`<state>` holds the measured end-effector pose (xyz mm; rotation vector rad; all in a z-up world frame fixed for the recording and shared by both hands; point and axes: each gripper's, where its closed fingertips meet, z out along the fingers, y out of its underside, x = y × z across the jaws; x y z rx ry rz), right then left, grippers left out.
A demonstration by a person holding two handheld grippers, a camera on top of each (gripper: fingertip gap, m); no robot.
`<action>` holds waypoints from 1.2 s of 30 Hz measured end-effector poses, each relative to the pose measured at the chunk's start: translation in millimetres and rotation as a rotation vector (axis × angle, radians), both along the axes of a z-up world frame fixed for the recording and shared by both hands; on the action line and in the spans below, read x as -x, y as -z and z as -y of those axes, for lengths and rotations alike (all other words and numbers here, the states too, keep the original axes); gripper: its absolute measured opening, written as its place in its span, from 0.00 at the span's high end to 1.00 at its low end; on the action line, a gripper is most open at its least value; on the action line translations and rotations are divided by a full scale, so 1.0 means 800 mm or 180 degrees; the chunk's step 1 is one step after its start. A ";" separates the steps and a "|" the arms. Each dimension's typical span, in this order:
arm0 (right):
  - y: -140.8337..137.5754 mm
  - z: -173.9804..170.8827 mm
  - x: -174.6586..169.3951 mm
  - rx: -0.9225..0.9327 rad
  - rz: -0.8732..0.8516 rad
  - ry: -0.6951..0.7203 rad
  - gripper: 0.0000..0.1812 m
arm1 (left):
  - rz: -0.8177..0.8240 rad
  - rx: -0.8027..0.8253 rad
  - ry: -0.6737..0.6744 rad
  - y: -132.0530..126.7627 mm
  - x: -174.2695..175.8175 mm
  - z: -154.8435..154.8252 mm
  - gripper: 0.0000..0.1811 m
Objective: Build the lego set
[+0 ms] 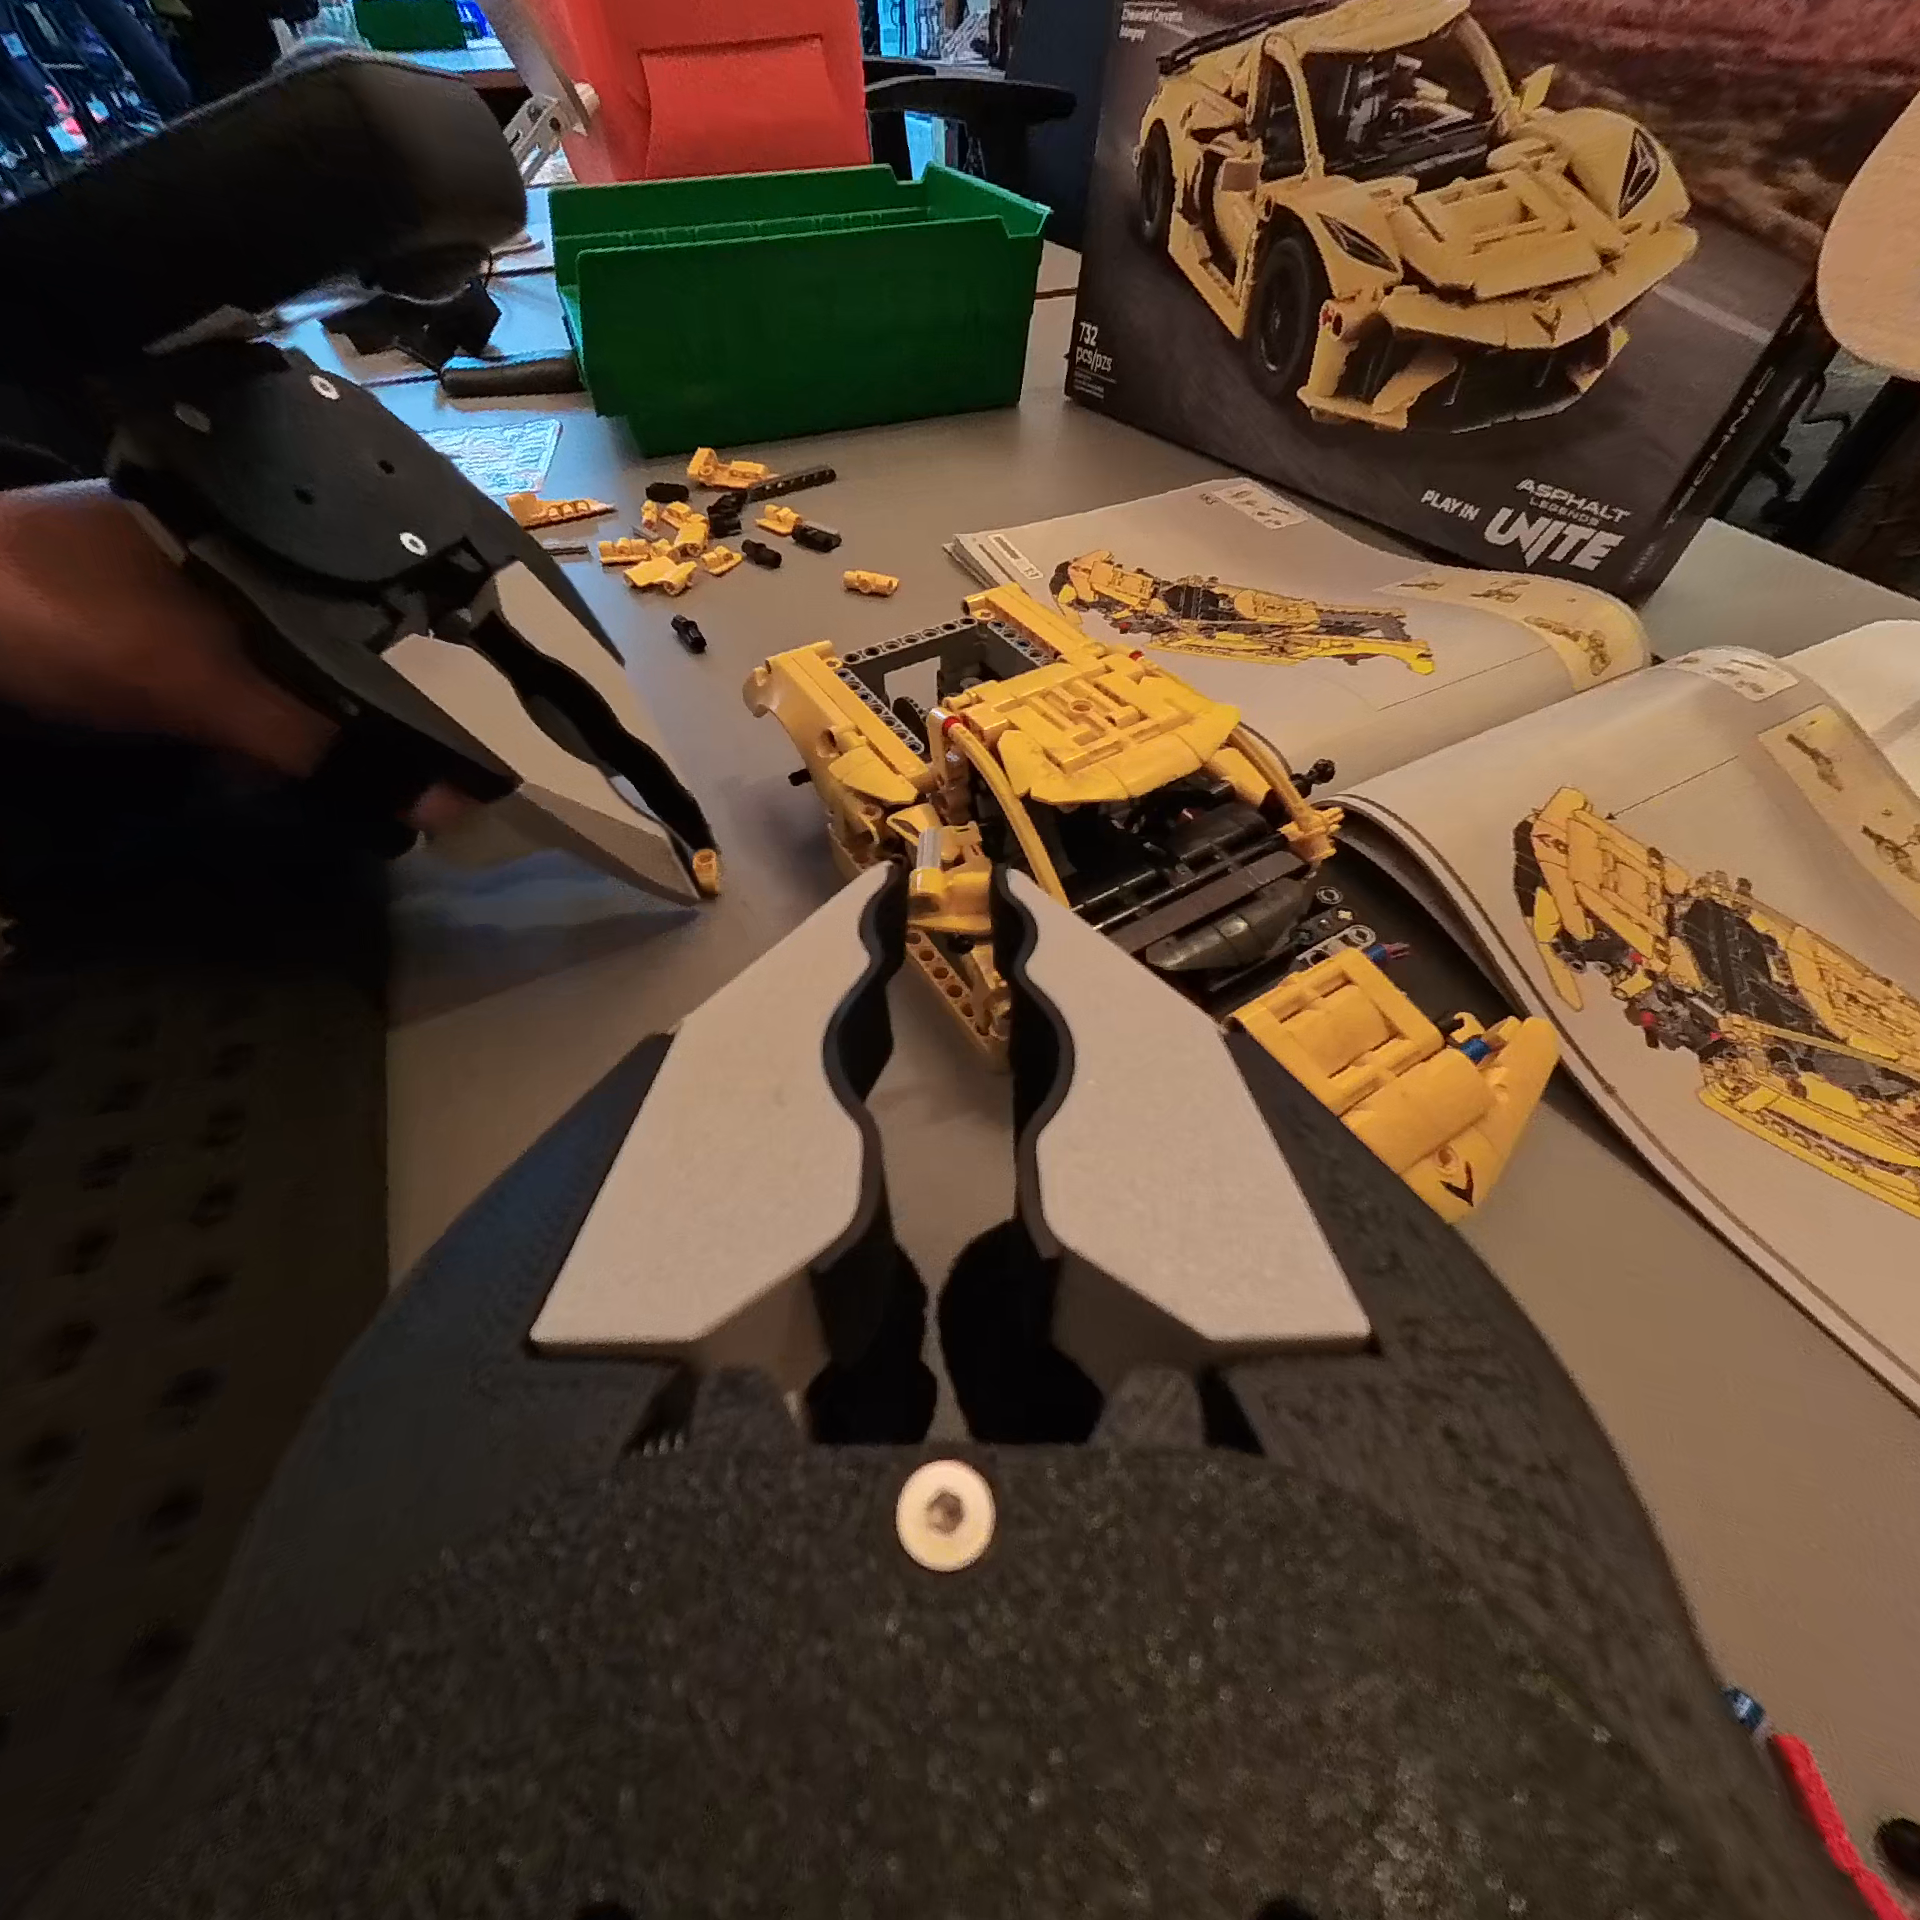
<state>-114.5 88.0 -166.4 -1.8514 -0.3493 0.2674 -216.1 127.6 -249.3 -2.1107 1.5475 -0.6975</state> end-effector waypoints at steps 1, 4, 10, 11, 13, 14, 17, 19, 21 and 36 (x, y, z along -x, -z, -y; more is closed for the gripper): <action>-0.001 0.000 0.000 -0.0007 -0.0007 0.0000 0.92 | -0.0003 -0.0030 0.0022 0.000 -0.001 0.000 0.91; 0.000 0.000 0.001 0.0005 -0.0011 -0.0013 0.92 | 0.0001 -0.0127 0.0156 0.001 -0.005 0.002 0.92; 0.002 0.001 0.010 0.0025 -0.0066 -0.0147 0.92 | 0.0108 -0.0399 0.0708 -0.002 -0.009 0.009 0.92; 0.003 0.003 0.021 0.0049 -0.0132 -0.0308 0.92 | 0.0276 -0.0496 0.0931 -0.011 -0.013 0.016 0.92; -0.001 0.009 0.044 0.0071 -0.0322 -0.0644 0.92 | 0.0826 -0.0552 0.1402 -0.045 -0.025 0.038 0.92; -0.005 0.011 0.053 0.0075 -0.0405 -0.0786 0.92 | 0.1118 -0.0478 0.1606 -0.065 -0.028 0.052 0.92; -0.011 0.025 0.077 0.0138 -0.0502 -0.1222 0.92 | 0.1487 -0.0212 0.1962 -0.098 -0.028 0.072 0.92; -0.007 0.030 0.086 0.0199 -0.0374 -0.1353 0.92 | 0.1449 -0.0218 0.2156 -0.098 -0.025 0.075 0.92; -0.004 0.033 0.094 0.0257 -0.0328 -0.1443 0.92 | 0.1464 -0.0146 0.2298 -0.101 -0.022 0.080 0.92; 0.032 0.048 0.114 0.0780 0.0390 -0.1755 0.92 | 0.0974 0.0174 0.2763 -0.067 -0.007 0.100 0.92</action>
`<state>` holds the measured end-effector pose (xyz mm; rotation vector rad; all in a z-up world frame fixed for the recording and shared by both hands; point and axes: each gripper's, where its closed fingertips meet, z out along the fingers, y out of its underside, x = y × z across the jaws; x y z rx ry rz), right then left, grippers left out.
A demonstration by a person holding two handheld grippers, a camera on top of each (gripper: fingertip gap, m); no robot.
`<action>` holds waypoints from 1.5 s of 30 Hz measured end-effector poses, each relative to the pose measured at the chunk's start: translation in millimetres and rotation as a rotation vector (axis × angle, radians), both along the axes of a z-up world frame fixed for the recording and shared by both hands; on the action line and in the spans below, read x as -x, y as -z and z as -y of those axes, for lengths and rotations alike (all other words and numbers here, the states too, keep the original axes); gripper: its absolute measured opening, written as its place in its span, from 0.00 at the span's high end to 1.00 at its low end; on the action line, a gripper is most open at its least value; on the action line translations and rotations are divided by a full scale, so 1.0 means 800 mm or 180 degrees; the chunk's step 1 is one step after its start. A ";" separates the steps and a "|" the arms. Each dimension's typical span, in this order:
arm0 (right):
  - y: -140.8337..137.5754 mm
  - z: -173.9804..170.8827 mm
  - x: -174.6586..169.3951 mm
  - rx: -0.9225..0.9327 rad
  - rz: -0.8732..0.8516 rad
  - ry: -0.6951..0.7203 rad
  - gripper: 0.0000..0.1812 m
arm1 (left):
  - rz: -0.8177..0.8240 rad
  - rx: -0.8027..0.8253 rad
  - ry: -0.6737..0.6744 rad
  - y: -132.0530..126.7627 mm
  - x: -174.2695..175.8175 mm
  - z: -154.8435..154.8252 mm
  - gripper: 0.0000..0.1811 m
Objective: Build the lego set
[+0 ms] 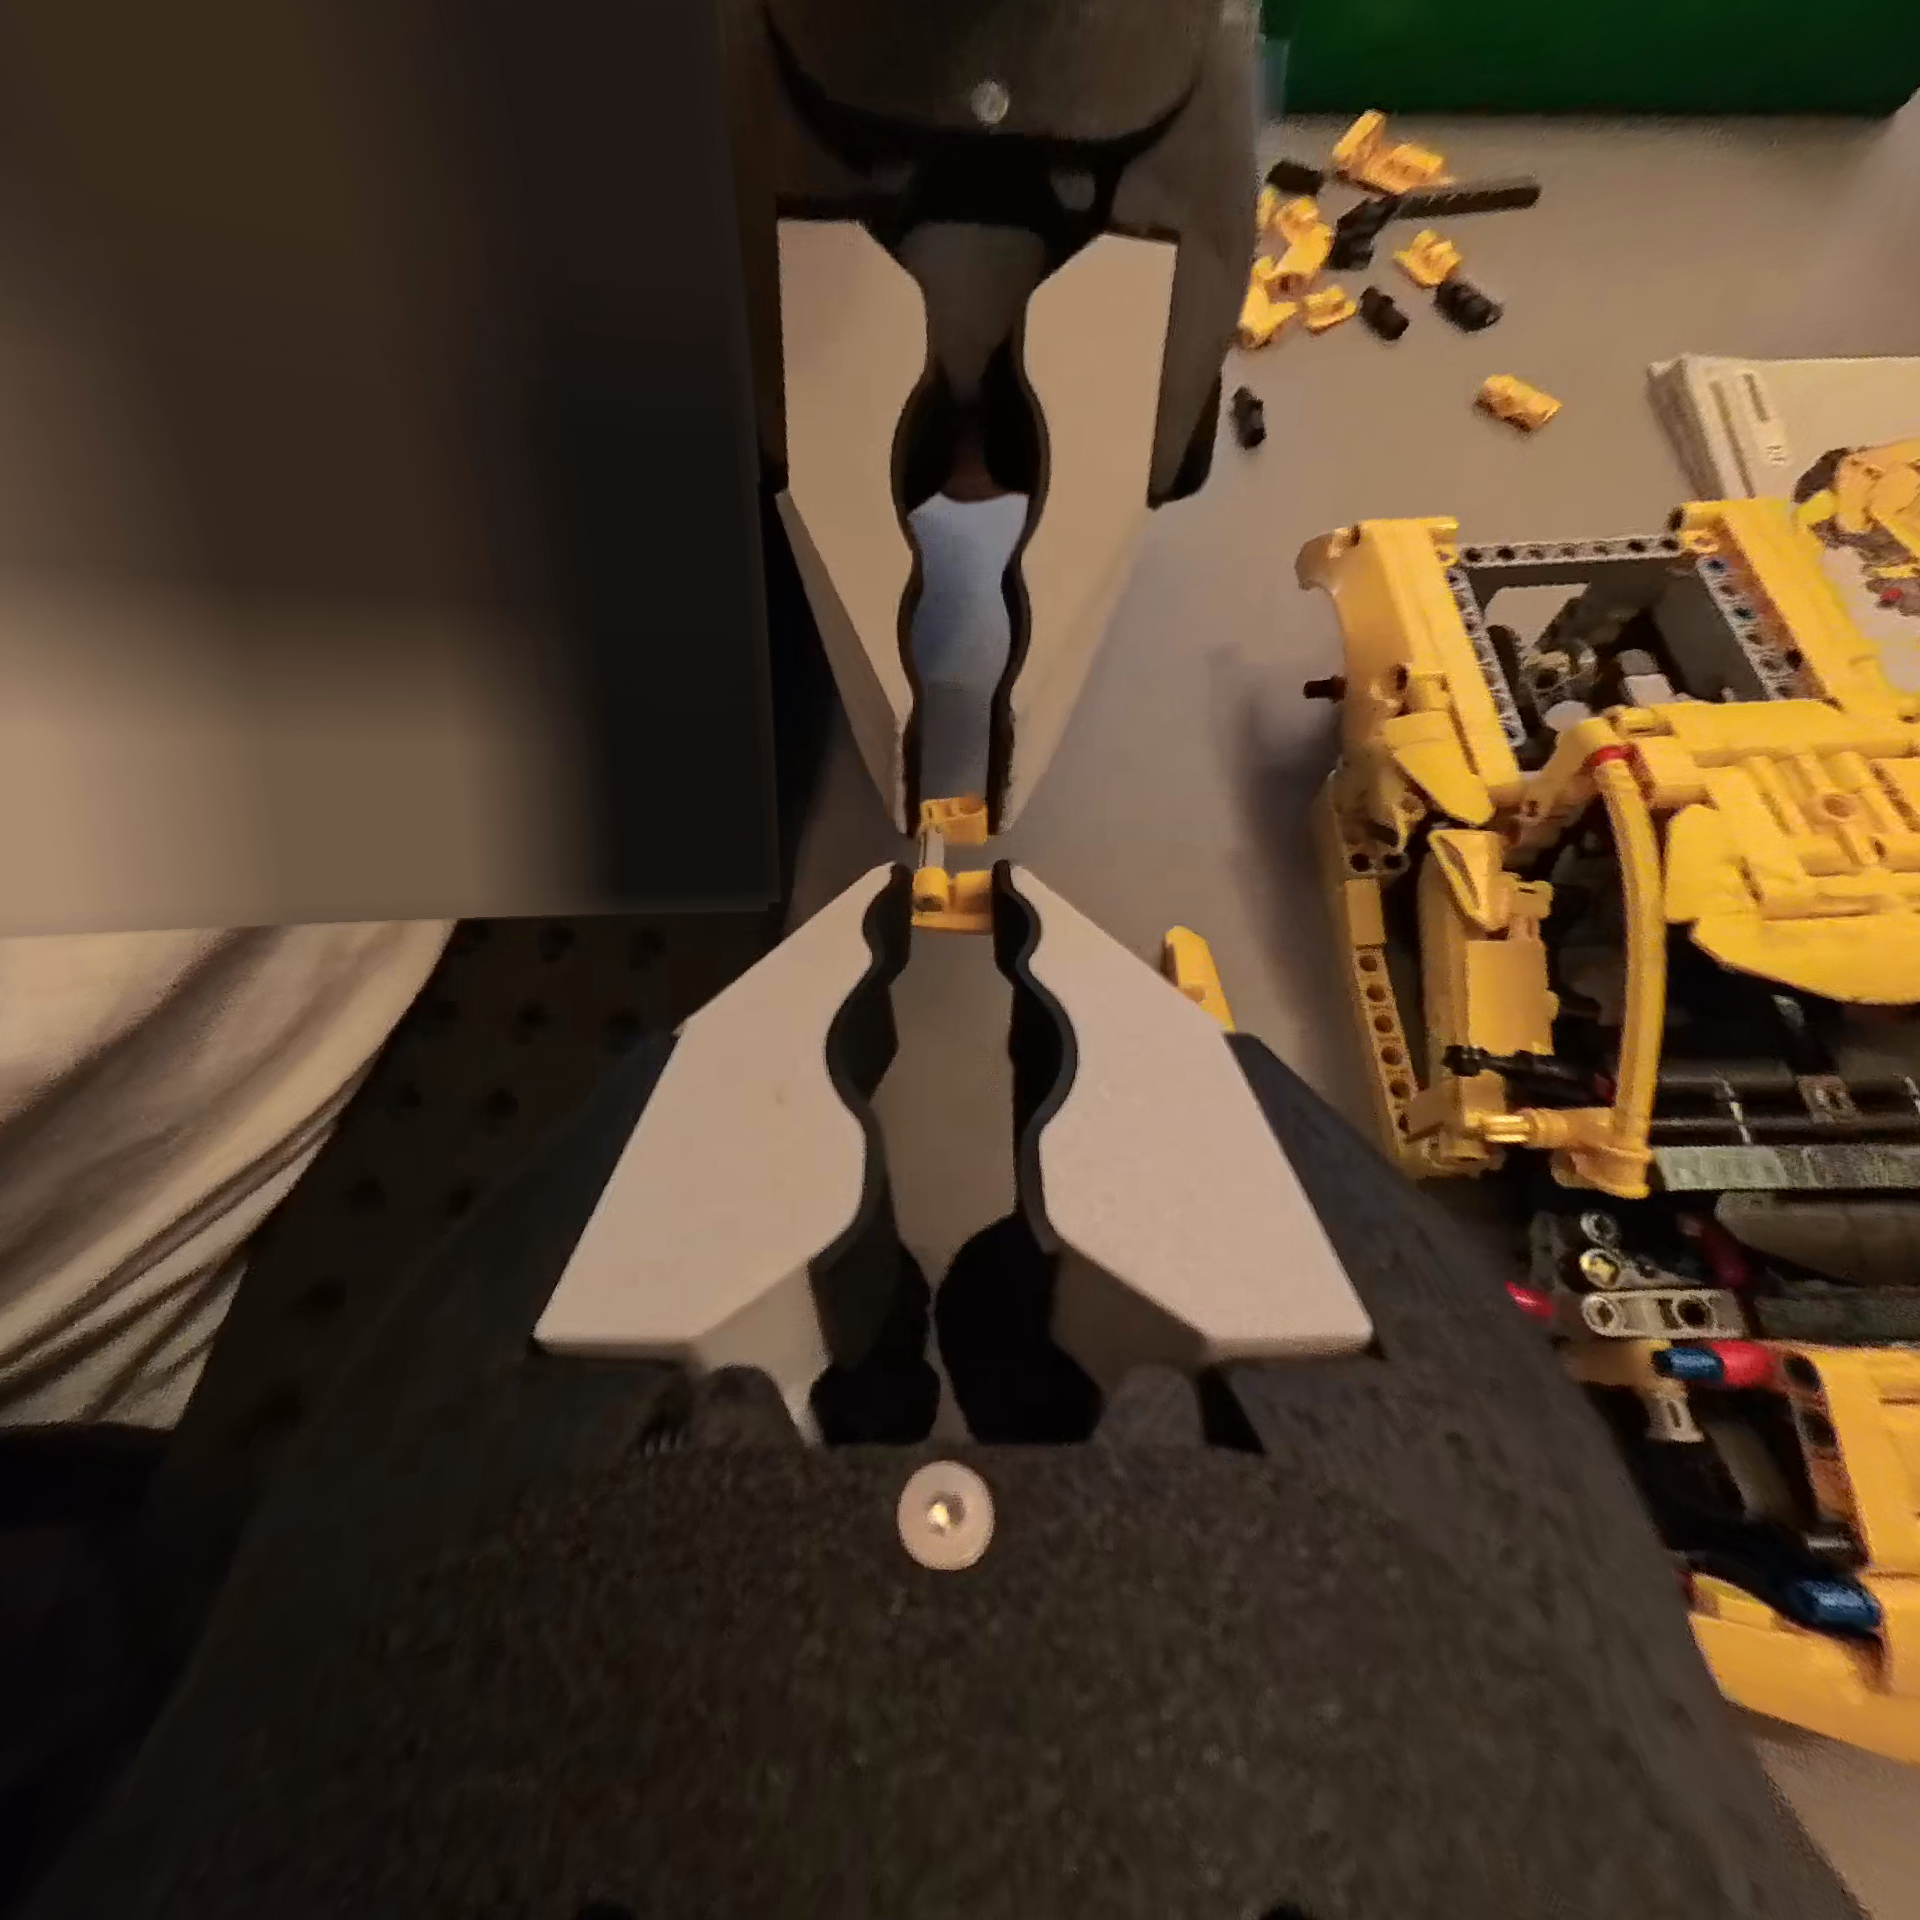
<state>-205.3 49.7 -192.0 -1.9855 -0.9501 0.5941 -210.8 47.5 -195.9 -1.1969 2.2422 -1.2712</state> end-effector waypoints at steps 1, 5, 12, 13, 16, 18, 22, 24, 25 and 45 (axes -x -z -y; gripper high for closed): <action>0.003 0.000 0.001 0.0018 0.0028 -0.0018 0.92 | -0.0014 -0.0023 0.0021 0.003 0.000 0.001 0.92; 0.005 -0.003 -0.002 0.0005 -0.0186 0.0055 0.92 | -0.0008 0.0062 -0.0024 0.004 -0.004 -0.002 0.93; 0.006 -0.007 -0.007 0.0047 -0.0467 0.0146 0.92 | 0.0011 0.0273 -0.0133 0.005 -0.010 -0.004 0.93; 0.004 -0.007 -0.008 0.0029 -0.0521 0.0155 0.92 | 0.0039 0.0367 -0.0153 0.002 -0.011 -0.005 0.93; -0.016 -0.007 -0.014 -0.0063 -0.0895 0.0211 0.92 | 0.0223 0.0926 -0.0246 -0.022 -0.016 -0.008 0.92; -0.028 -0.009 -0.017 -0.0097 -0.1112 0.0241 0.92 | 0.0475 0.1019 -0.0286 -0.035 -0.018 -0.010 0.92; -0.021 -0.010 -0.020 -0.0015 -0.1121 0.0275 0.92 | 0.0522 0.0749 -0.0292 -0.017 -0.019 -0.004 0.87; -0.018 -0.010 -0.017 0.0021 -0.1103 0.0247 0.92 | 0.0471 0.0724 -0.0279 -0.011 -0.019 -0.002 0.88; -0.015 -0.010 -0.015 0.0043 -0.1087 0.0230 0.92 | 0.0470 0.0696 -0.0290 -0.011 -0.020 -0.003 0.89; -0.010 -0.010 -0.008 0.0101 -0.1112 0.0190 0.92 | 0.0385 0.0784 -0.0244 -0.006 -0.015 -0.005 0.92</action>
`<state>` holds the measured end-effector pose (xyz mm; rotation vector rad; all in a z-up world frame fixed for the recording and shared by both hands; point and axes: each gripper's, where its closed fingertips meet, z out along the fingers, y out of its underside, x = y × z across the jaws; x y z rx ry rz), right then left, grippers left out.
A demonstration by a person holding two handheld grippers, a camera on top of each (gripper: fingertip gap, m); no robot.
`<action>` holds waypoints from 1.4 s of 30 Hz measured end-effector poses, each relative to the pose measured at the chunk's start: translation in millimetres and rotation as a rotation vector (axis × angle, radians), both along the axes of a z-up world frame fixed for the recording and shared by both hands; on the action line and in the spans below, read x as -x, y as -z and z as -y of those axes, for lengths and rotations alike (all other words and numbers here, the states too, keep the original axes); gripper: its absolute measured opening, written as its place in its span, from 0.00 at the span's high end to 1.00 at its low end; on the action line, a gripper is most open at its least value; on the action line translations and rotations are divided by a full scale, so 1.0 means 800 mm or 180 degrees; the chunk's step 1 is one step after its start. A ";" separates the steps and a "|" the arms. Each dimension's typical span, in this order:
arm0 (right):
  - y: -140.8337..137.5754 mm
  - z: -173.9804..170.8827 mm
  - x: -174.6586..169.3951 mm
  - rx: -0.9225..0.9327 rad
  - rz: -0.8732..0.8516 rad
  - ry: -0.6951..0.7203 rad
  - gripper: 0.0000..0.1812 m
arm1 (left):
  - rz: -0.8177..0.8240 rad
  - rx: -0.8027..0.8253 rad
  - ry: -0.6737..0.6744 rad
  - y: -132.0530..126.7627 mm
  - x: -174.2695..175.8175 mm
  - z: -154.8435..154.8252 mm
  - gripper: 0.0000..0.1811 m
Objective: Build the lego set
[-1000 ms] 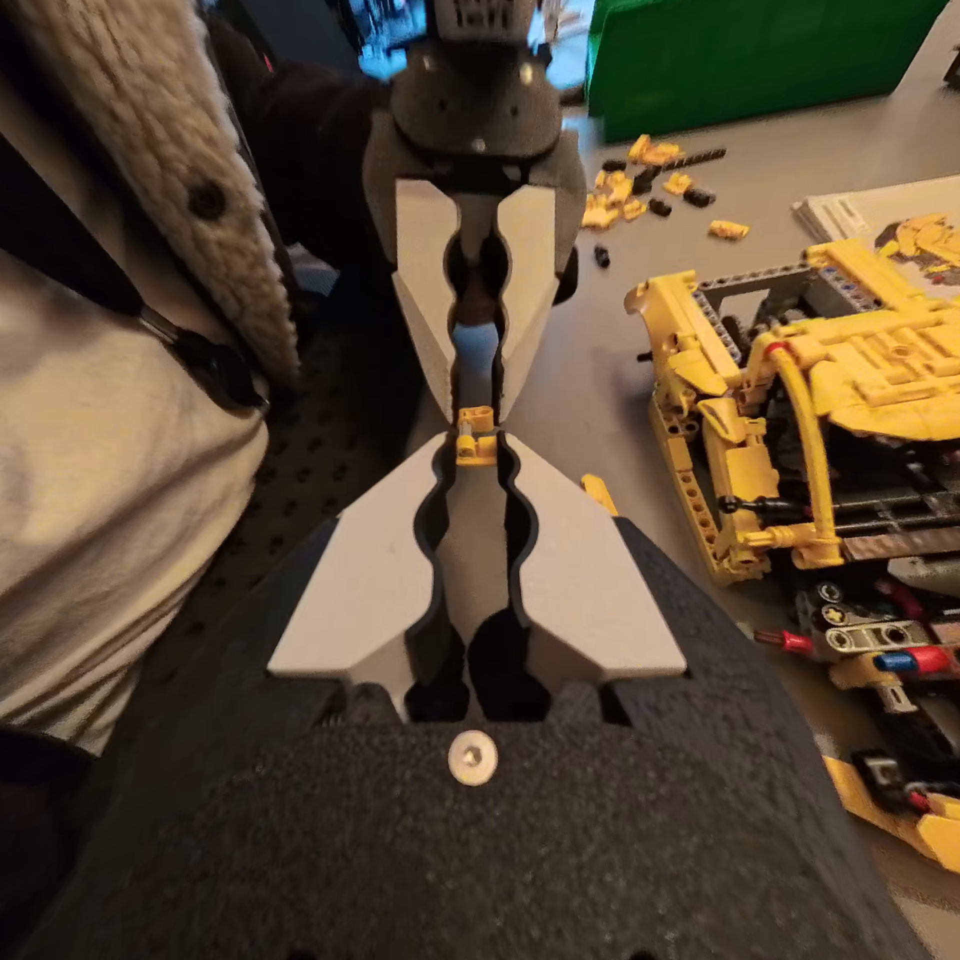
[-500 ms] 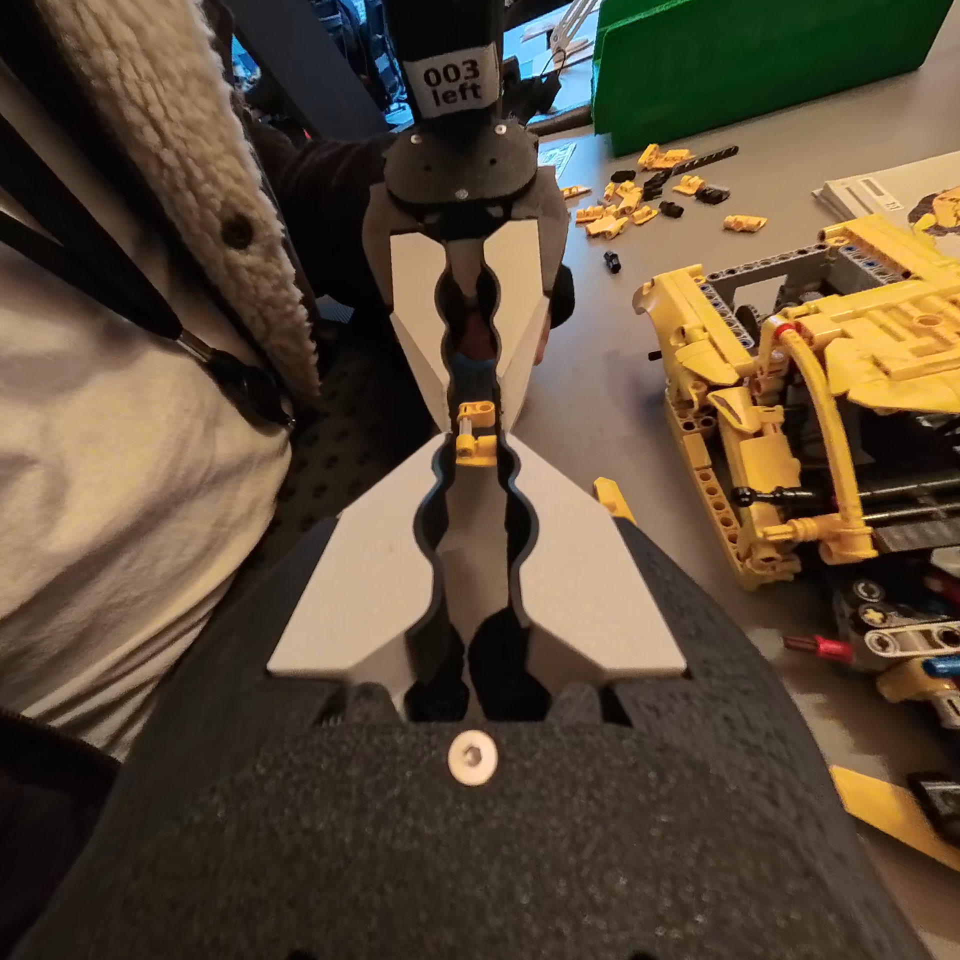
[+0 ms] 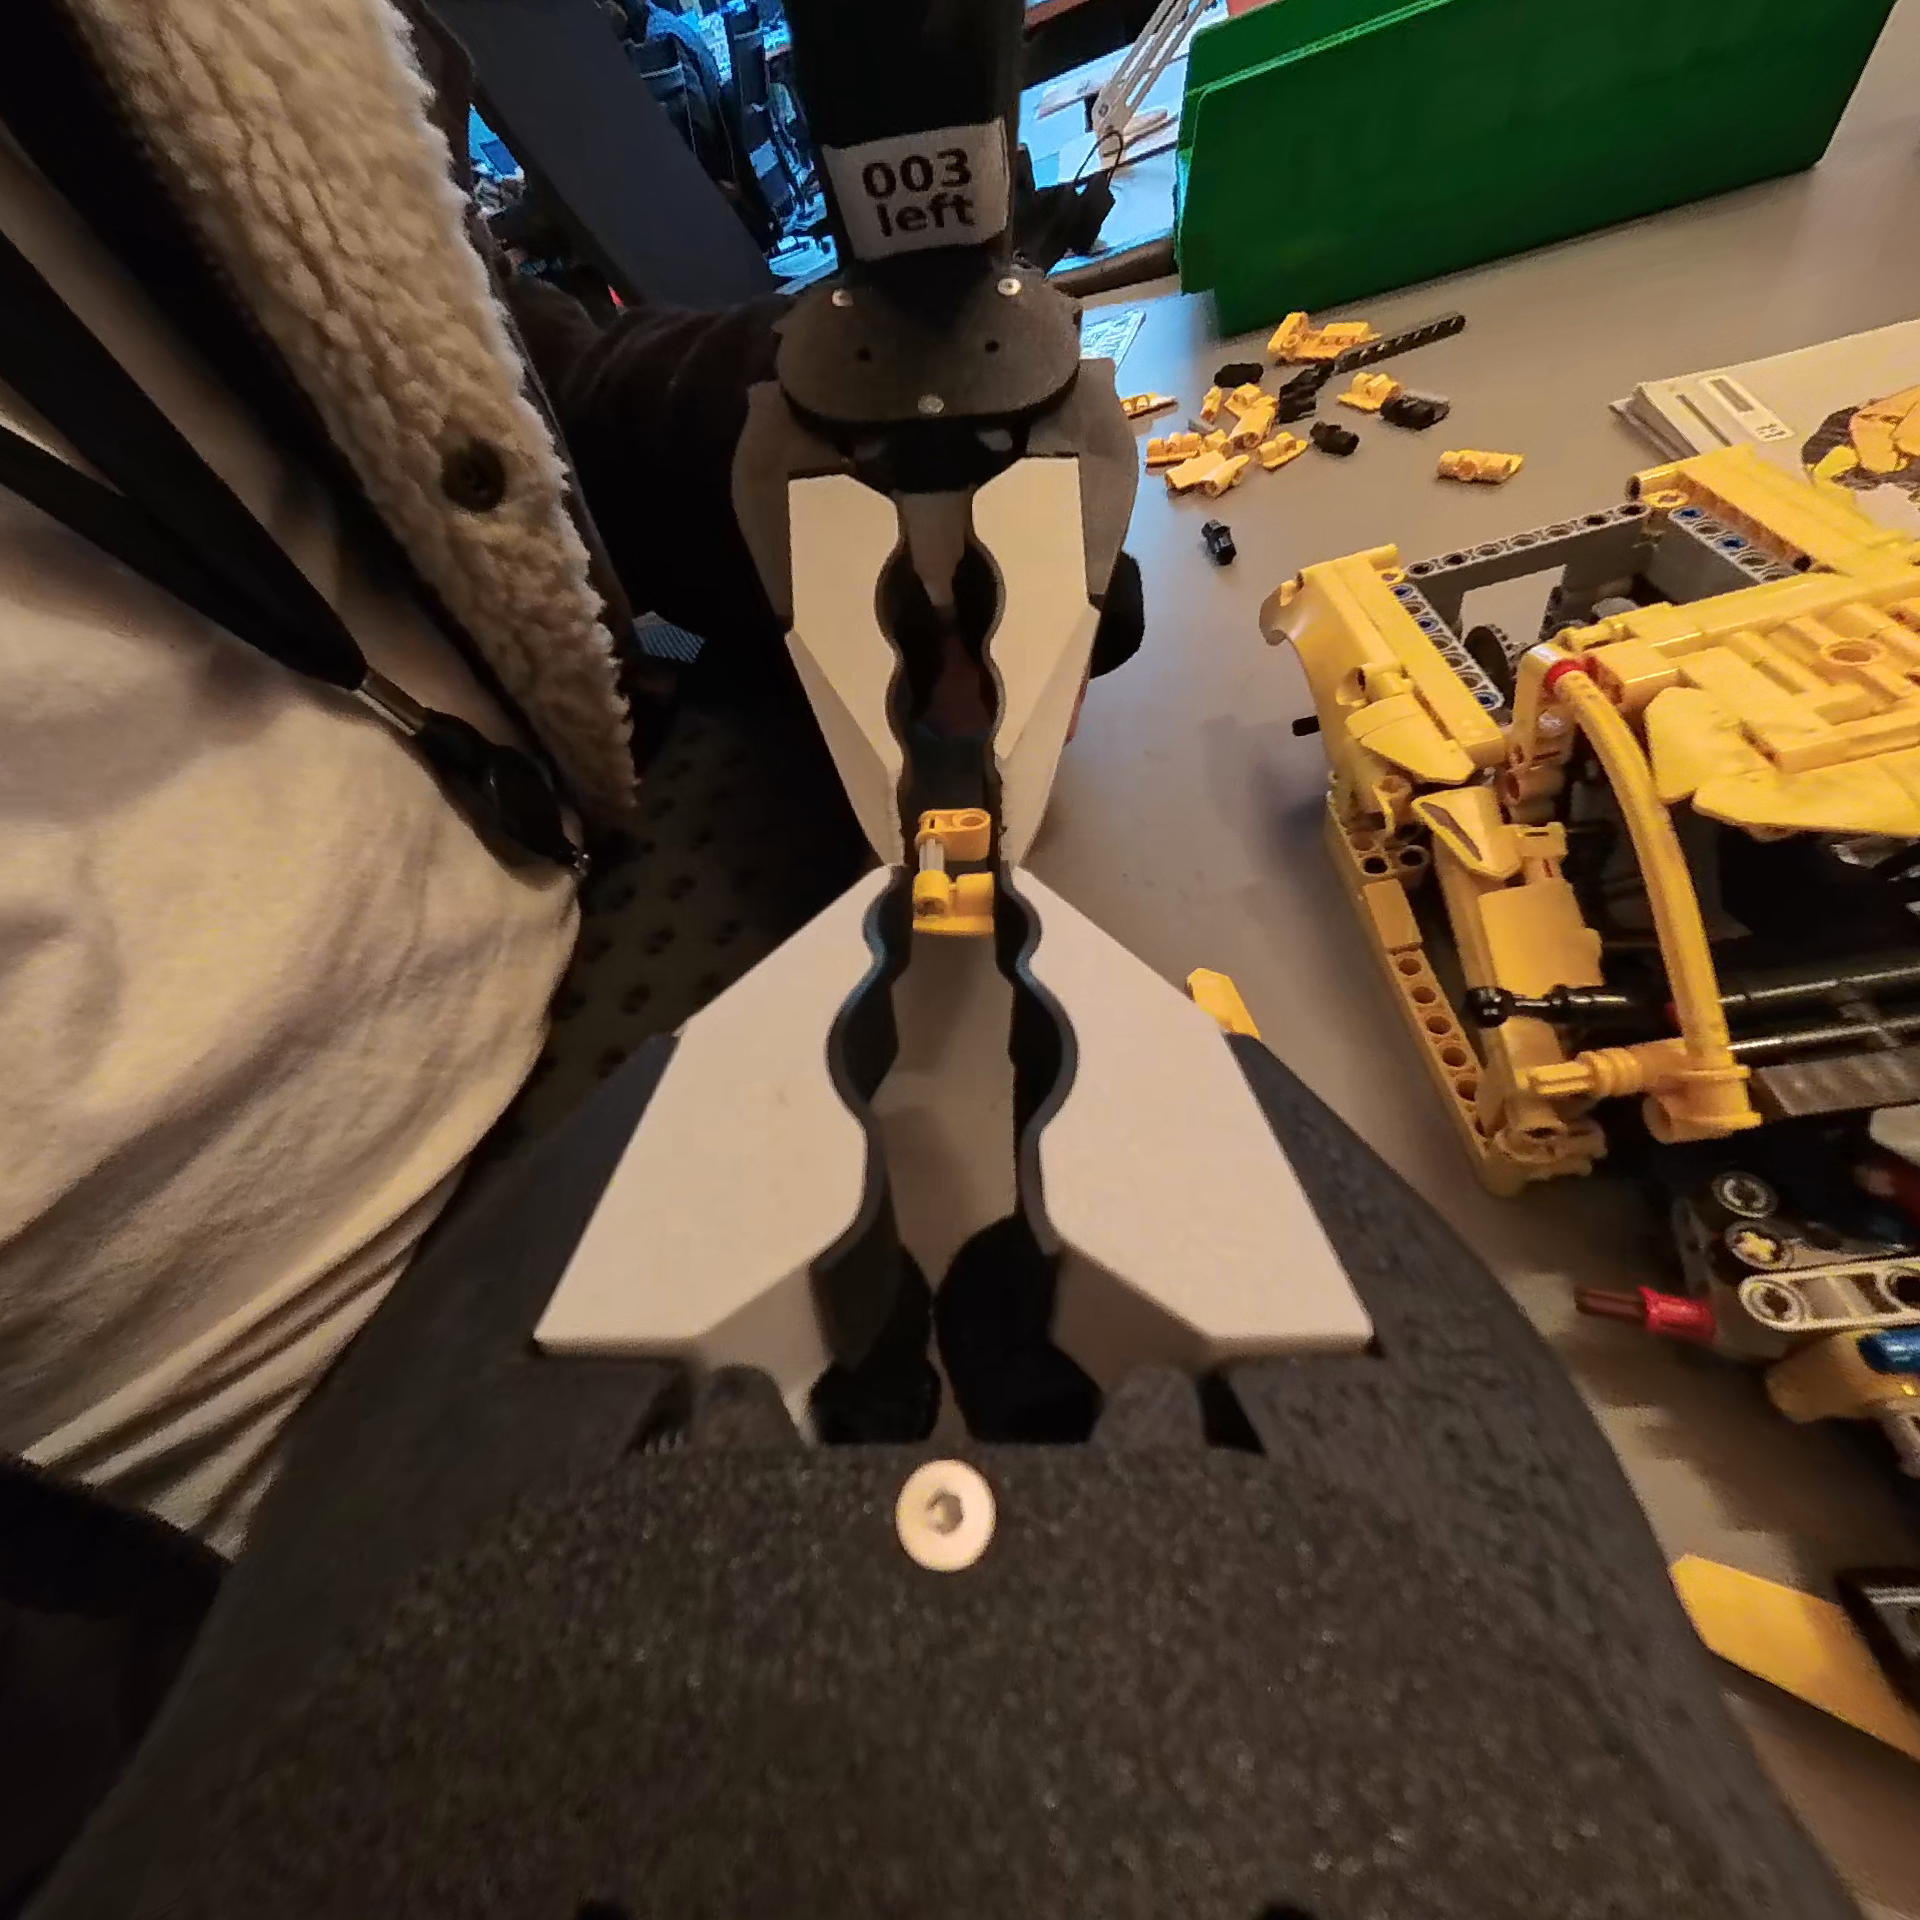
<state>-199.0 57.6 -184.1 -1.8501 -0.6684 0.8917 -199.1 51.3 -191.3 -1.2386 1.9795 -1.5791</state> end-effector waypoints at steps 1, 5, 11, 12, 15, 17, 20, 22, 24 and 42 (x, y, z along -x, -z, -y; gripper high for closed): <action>-0.002 -0.001 0.000 -0.0022 -0.0031 0.0014 0.92 | 0.0010 0.0052 -0.0015 -0.002 -0.001 -0.001 0.92; 0.000 -0.003 -0.002 -0.0042 0.0020 0.0051 0.92 | -0.0012 0.0033 -0.0044 0.000 -0.002 -0.002 0.92; -0.003 -0.012 -0.008 -0.0178 0.0150 0.0229 0.92 | -0.0038 0.0096 -0.0220 0.000 -0.010 -0.010 0.92; -0.002 -0.013 -0.008 -0.0188 0.0182 0.0247 0.92 | -0.0057 0.0108 -0.0238 0.001 -0.010 -0.011 0.92; -0.003 -0.015 -0.011 -0.0204 0.0184 0.0301 0.92 | -0.0085 0.0199 -0.0294 0.000 -0.014 -0.012 0.93; -0.004 -0.016 -0.013 -0.0225 0.0183 0.0321 0.92 | -0.0085 0.0230 -0.0312 -0.001 -0.015 -0.012 0.93; -0.003 -0.014 -0.012 -0.0202 0.0157 0.0287 0.92 | -0.0098 0.0211 -0.0264 0.001 -0.015 -0.008 0.93; -0.001 -0.015 -0.012 -0.0171 0.0145 0.0286 0.92 | -0.0111 0.0219 -0.0266 0.002 -0.015 -0.009 0.93; -0.005 -0.018 -0.015 -0.0174 0.0073 0.0342 0.92 | -0.0031 0.0181 -0.0323 -0.002 -0.018 -0.012 0.92; 0.001 -0.068 -0.052 0.0823 0.0353 0.2228 0.85 | 0.0276 -0.2656 -0.1383 0.001 -0.051 -0.083 0.92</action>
